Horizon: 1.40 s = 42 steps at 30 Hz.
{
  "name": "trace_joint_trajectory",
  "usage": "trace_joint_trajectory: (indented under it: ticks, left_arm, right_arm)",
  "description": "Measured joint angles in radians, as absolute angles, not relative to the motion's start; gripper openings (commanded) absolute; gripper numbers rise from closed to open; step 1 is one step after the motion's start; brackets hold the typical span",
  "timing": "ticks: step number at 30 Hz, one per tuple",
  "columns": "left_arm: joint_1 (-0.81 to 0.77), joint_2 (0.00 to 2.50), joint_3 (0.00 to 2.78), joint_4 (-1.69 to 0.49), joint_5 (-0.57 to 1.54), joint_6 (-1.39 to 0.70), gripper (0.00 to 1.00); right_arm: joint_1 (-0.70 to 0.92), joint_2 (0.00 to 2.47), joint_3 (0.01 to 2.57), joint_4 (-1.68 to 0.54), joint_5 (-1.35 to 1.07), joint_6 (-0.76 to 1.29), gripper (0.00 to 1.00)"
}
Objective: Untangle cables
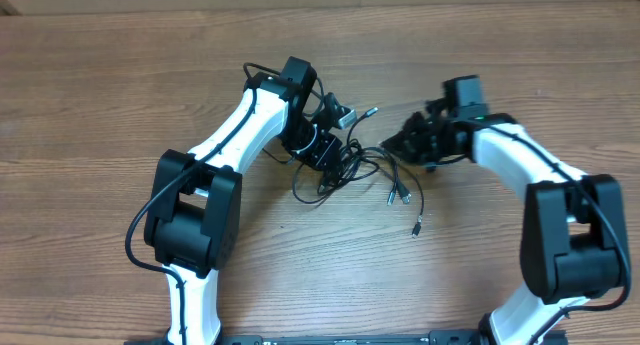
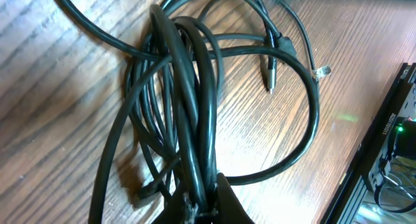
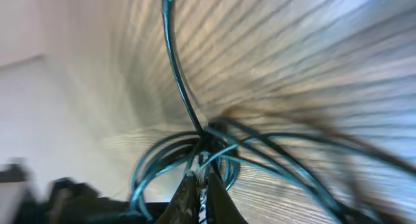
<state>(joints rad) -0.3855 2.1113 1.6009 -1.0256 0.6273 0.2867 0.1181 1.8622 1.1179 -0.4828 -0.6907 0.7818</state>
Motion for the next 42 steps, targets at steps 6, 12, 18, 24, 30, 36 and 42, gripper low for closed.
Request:
trace_joint_trajectory:
  ticks: [6, 12, 18, 24, 30, 36, 42]
  left_arm:
    - [-0.385, 2.111, 1.599, -1.036, 0.638, 0.295, 0.04]
    - [-0.385, 2.111, 1.599, -1.026, 0.644, 0.294, 0.04]
    - [-0.385, 2.111, 1.599, -1.029, 0.644, 0.294, 0.04]
    - [-0.385, 2.111, 1.599, -1.032, 0.644, 0.294, 0.04]
    - [-0.385, 2.111, 1.598, -1.043, 0.644, 0.294, 0.05]
    - [-0.385, 2.111, 1.584, -1.035, 0.651, 0.294, 0.05]
    - [-0.385, 2.111, 1.577, -1.018, 0.659, 0.294, 0.06]
  right_arm:
    - [0.083, 1.862, 1.118, -0.508, -0.793, 0.751, 0.24]
    - [0.173, 1.862, 1.118, -0.495, -0.799, 0.74, 0.28]
    - [0.255, 1.862, 1.118, -0.486, -0.736, 0.781, 0.31]
    - [0.327, 1.862, 1.118, -0.486, -0.61, 0.861, 0.34]
    - [0.386, 1.862, 1.118, -0.481, -0.49, 0.919, 0.33]
    - [0.402, 1.862, 1.118, -0.474, -0.43, 0.961, 0.22]
    - [0.403, 1.863, 1.118, -0.461, -0.403, 0.969, 0.22]
